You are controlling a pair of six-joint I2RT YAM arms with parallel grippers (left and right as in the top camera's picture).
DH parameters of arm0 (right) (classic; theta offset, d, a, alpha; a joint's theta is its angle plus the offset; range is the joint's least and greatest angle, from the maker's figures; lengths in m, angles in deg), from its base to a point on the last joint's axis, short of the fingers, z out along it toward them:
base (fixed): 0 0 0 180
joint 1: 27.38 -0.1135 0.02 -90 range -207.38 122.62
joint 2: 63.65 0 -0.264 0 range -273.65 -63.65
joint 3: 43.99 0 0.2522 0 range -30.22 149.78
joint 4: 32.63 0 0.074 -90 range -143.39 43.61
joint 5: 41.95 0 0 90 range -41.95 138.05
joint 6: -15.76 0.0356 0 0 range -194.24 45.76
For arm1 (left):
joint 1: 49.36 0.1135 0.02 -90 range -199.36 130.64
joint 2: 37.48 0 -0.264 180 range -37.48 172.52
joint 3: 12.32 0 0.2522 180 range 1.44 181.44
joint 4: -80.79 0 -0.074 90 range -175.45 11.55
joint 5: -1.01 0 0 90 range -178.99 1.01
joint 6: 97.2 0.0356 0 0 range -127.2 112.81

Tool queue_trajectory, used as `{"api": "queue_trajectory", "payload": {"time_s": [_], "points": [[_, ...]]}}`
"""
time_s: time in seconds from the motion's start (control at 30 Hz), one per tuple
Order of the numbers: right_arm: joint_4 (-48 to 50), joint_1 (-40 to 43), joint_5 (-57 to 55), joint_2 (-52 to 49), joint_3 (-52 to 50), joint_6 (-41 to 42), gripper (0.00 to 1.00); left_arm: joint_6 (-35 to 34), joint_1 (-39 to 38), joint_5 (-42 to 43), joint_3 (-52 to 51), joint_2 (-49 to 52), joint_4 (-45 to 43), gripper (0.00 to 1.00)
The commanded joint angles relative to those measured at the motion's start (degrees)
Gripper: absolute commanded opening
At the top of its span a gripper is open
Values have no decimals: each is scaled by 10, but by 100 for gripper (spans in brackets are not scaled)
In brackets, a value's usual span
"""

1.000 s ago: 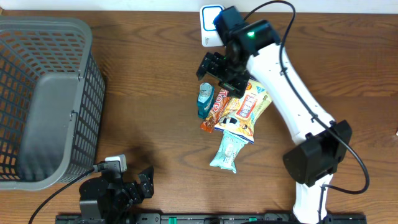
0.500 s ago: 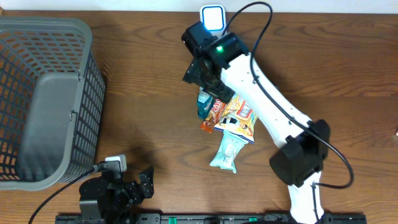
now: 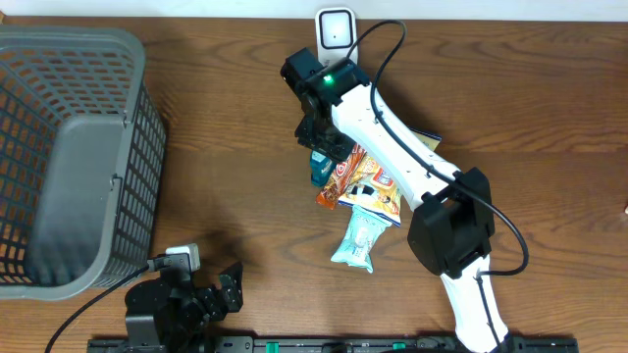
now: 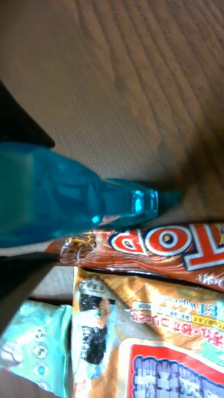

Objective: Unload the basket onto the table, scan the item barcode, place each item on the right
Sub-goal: 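Reach the right gripper to the blue mouthwash bottle and grasp it, then lift the mouthwash bottle and rotate it with the right gripper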

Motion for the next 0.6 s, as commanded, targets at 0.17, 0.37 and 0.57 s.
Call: {"api": "queue_trajectory", "payload": {"time_s": [0.17, 0.37, 0.57], "points": [[0, 11, -2, -18, 4, -93, 27, -5, 0, 7, -3, -1, 6, 98], [3, 44, 77, -12, 14, -258, 9, -5, 0, 7, -3, -1, 6, 98], [-12, 123, 347, 11, 21, -555, 6, -5, 0, 7, -3, -1, 6, 98]]}}
